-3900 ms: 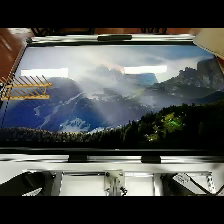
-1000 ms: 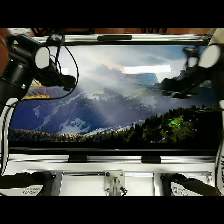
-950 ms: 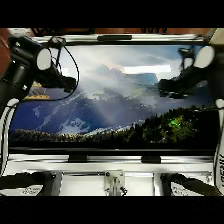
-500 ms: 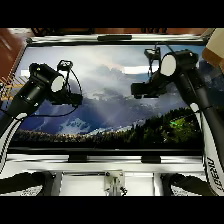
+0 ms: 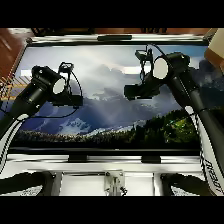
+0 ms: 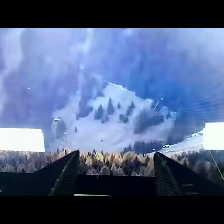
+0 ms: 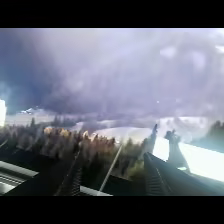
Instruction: Fold the shirts.
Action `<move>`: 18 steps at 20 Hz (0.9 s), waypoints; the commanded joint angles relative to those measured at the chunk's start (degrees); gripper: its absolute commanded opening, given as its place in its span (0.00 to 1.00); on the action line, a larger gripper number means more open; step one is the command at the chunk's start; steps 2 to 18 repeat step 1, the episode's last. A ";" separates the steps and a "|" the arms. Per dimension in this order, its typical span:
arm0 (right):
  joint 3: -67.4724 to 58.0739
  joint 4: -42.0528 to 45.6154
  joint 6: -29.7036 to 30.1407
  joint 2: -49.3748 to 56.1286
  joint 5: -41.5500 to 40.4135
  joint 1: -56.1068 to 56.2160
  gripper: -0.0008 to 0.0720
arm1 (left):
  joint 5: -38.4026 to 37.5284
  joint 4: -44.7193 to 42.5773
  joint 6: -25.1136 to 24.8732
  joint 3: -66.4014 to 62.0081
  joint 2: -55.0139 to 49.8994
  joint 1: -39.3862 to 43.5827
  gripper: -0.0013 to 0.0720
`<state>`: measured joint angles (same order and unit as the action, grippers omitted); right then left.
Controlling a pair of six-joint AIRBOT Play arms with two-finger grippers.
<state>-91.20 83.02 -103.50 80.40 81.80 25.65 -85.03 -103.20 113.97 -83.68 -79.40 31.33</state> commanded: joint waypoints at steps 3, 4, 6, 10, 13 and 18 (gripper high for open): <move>0.02 -0.07 0.02 0.02 -0.09 0.13 0.71 | -0.35 -0.11 -0.81 0.07 0.04 0.00 0.76; 0.02 -0.07 0.02 0.02 -0.09 0.13 0.71 | -0.35 -0.11 -0.81 0.07 0.04 0.00 0.76; 0.02 -0.07 0.02 0.02 -0.09 0.13 0.71 | -0.35 -0.11 -0.81 0.07 0.04 0.00 0.76; 0.02 -0.07 0.02 0.02 -0.09 0.13 0.71 | -0.35 -0.11 -0.81 0.07 0.04 0.00 0.76; 0.02 -0.07 0.02 0.02 -0.09 0.13 0.71 | -0.35 -0.11 -0.81 0.07 0.04 0.00 0.76; 0.02 -0.07 0.02 0.02 -0.09 0.13 0.71 | -0.35 -0.11 -0.81 0.07 0.04 0.00 0.76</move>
